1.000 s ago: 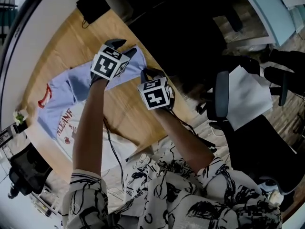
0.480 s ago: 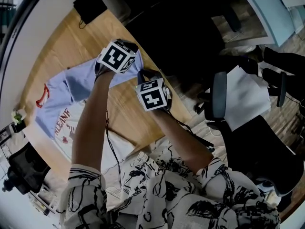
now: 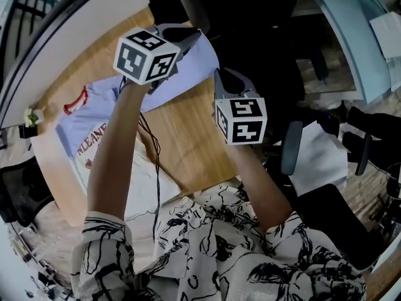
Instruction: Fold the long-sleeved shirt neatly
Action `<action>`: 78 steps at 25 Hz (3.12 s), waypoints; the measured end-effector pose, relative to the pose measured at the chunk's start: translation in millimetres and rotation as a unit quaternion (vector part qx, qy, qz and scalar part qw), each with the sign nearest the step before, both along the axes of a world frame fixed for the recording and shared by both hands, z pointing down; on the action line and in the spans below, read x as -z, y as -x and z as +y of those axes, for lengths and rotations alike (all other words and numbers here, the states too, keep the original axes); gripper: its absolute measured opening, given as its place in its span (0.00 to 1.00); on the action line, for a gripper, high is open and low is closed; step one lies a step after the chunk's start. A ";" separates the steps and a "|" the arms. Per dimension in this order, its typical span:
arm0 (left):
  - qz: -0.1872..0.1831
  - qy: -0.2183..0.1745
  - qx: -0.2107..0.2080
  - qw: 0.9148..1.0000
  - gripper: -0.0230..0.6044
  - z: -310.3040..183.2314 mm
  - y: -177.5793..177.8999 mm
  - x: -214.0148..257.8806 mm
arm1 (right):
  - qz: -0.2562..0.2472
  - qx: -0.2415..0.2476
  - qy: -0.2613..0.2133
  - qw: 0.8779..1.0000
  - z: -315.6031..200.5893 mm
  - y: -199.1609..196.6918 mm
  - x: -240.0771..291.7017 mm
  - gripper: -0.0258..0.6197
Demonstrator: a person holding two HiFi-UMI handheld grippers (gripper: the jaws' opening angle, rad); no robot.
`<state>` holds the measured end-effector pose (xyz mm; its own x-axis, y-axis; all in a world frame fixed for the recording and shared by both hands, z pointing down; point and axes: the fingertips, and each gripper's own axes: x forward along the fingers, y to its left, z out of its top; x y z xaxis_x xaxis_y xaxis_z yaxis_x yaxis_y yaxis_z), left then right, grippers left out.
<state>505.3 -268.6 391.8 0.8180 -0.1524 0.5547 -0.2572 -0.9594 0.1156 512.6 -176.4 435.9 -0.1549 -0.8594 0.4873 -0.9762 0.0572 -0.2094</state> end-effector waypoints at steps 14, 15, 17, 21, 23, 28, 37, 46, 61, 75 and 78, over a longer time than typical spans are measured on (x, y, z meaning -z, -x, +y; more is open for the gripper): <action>0.079 -0.057 0.065 0.993 0.08 -14.9 191.2 144.1 | -0.041 0.144 -0.129 0.980 -4.7 182.2 163.1 0.09; 0.081 -0.061 0.067 0.993 0.08 -13.8 210.7 148.0 | -0.039 0.152 -0.131 0.979 -3.7 201.4 167.6 0.08; 0.086 -0.065 0.075 0.991 0.08 -9.8 252.0 152.3 | -0.032 0.166 -0.133 0.977 0.2 241.6 172.8 0.08; 0.096 -0.063 0.086 0.990 0.08 -3.6 340.0 155.5 | -0.013 0.180 -0.129 0.975 6.9 322.3 174.5 0.08; 0.091 -0.062 0.081 0.991 0.08 -1.6 380.7 152.8 | -0.003 0.182 -0.120 0.976 8.4 360.7 170.7 0.08; 0.037 -0.066 0.047 0.996 0.08 -0.4 476.3 117.1 | 0.026 0.184 -0.098 0.978 8.1 460.7 143.3 0.09; 0.009 -0.072 0.018 0.997 0.08 -13.9 596.6 31.8 | 0.074 0.189 -0.051 0.978 -7.0 595.7 57.6 0.09; -0.032 -0.047 0.017 0.998 0.08 -21.0 679.3 -75.6 | 0.131 0.242 0.002 0.961 -15.6 674.2 -31.3 0.09; -0.178 -0.053 0.019 0.982 0.09 -26.8 754.0 -206.4 | 0.138 0.322 0.113 0.930 -18.9 758.6 -154.7 0.12; -0.075 -0.037 0.191 0.978 0.40 -26.1 812.8 -150.6 | -0.052 0.480 0.076 0.872 24.5 812.1 -112.0 0.52; -0.043 -0.066 0.253 0.964 0.40 -0.9 830.3 -114.9 | -0.045 0.492 0.040 0.869 41.9 798.0 -82.4 0.55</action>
<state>-325.0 -269.5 506.6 0.5727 -0.5943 0.5647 -0.6994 -0.7135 -0.0416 -285.4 -134.5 518.3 -0.8360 -0.2532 0.4868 -0.4424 0.8359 -0.3249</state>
